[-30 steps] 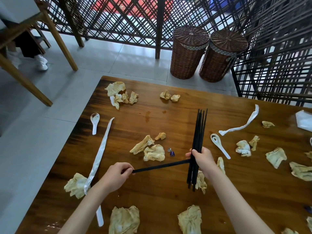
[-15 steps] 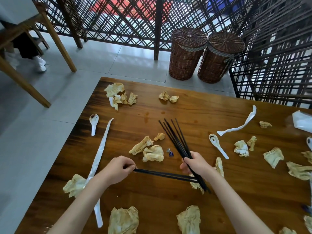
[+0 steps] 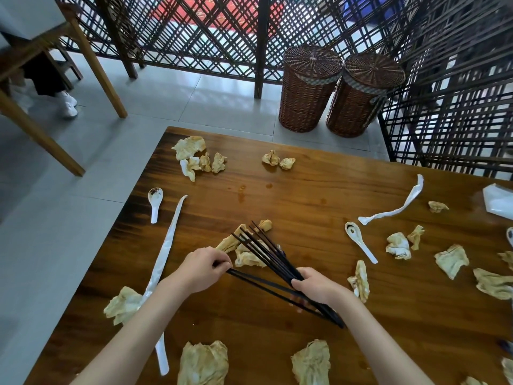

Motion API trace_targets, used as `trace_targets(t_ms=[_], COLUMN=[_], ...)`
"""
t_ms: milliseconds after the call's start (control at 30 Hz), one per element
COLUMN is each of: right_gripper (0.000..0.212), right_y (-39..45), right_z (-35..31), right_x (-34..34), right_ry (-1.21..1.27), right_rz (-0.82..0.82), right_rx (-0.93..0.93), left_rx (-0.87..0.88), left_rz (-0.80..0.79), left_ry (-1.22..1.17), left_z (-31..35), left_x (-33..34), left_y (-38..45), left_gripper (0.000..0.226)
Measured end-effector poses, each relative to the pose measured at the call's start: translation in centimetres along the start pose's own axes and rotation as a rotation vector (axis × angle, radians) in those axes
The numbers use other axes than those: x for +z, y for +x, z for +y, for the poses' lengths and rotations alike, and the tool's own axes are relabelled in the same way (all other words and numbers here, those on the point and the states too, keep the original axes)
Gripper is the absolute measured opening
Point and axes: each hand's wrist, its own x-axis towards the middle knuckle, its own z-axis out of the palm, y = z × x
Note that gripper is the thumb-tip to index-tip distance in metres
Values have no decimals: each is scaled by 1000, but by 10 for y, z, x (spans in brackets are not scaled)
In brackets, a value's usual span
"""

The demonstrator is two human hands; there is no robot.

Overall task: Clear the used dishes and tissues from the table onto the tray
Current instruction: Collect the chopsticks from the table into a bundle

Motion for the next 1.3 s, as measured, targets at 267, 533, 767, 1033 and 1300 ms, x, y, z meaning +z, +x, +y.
trace_targets(t_ms=[267,533,767,1033,1300], right_gripper=[18,23,19,17,17], right_y=[-1,-9,-28,-55,-112], right_z=[-4,-7,2,33,77], right_x=[2,10,14,28,23], right_ry=[144,158,212,395,564], right_rz=[-25,58,150,275,376], right_rx=[3,-64,-109,-156,-92], left_rx=[27,56,-23,-52,48], left_rz=[115,212,311,225,171], left_ry=[85,122,67,-158,-249], left_z=[6,12,10,24,67], left_x=[1,-5,-8,5,48], left_y=[4,7,-2,-28,-62], left_gripper=[19,3,45,41,28])
